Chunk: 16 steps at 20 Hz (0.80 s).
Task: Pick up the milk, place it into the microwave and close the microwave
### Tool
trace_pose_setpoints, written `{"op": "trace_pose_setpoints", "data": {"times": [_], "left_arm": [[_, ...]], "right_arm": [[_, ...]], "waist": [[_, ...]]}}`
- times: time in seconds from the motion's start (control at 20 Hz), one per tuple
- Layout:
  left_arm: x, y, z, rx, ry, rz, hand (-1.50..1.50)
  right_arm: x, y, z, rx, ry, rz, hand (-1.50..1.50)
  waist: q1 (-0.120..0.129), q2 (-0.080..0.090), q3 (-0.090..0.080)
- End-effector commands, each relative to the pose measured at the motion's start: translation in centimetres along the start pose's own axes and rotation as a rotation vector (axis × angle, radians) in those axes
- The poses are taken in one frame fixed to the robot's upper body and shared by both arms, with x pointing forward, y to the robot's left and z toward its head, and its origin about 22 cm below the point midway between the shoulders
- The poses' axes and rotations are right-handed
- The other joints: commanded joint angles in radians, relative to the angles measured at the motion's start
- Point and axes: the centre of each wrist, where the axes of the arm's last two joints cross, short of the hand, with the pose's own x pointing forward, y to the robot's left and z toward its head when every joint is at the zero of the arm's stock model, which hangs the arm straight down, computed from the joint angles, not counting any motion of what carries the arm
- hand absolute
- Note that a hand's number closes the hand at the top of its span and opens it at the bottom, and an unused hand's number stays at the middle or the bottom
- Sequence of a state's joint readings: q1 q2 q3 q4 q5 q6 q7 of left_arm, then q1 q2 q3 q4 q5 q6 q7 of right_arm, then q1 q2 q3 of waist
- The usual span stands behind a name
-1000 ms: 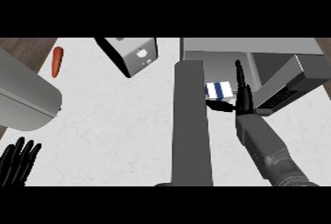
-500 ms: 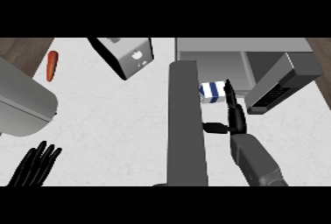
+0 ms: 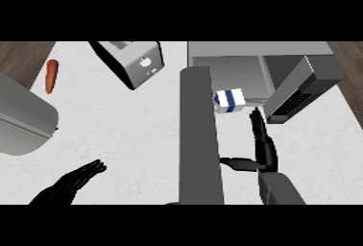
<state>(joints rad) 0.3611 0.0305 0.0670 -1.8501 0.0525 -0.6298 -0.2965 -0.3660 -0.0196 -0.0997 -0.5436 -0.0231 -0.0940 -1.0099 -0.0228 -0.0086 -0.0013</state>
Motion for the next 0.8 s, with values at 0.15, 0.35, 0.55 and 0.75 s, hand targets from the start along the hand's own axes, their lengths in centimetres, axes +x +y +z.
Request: {"op": "trace_pose_setpoints", "data": {"times": [0.15, 0.35, 0.55, 0.75], "left_arm": [[-1.5, 0.1, -3.8, -0.086, 0.03, -0.064, 1.5], [-0.9, -1.6, -6.7, -0.125, 0.026, -0.097, 1.5], [-2.0, -4.0, -10.8, -0.177, 0.041, -0.158, 1.5], [-4.5, -6.2, -12.3, -0.226, 0.038, -0.165, 1.5]], "right_arm": [[1.6, -3.4, 5.3, -0.044, -0.048, -0.099, -1.5], [5.0, -6.8, 5.8, -0.038, -0.069, -0.118, 1.5], [7.0, -7.7, 7.8, -0.067, -0.056, -0.137, -1.5], [8.7, -10.1, 7.9, -0.151, -0.063, -0.123, -1.5]], "waist": [[-0.005, 0.003, 0.0], [-0.004, 0.003, 0.0], [-0.005, 0.006, 0.0], [0.007, 0.009, 0.0]]}}
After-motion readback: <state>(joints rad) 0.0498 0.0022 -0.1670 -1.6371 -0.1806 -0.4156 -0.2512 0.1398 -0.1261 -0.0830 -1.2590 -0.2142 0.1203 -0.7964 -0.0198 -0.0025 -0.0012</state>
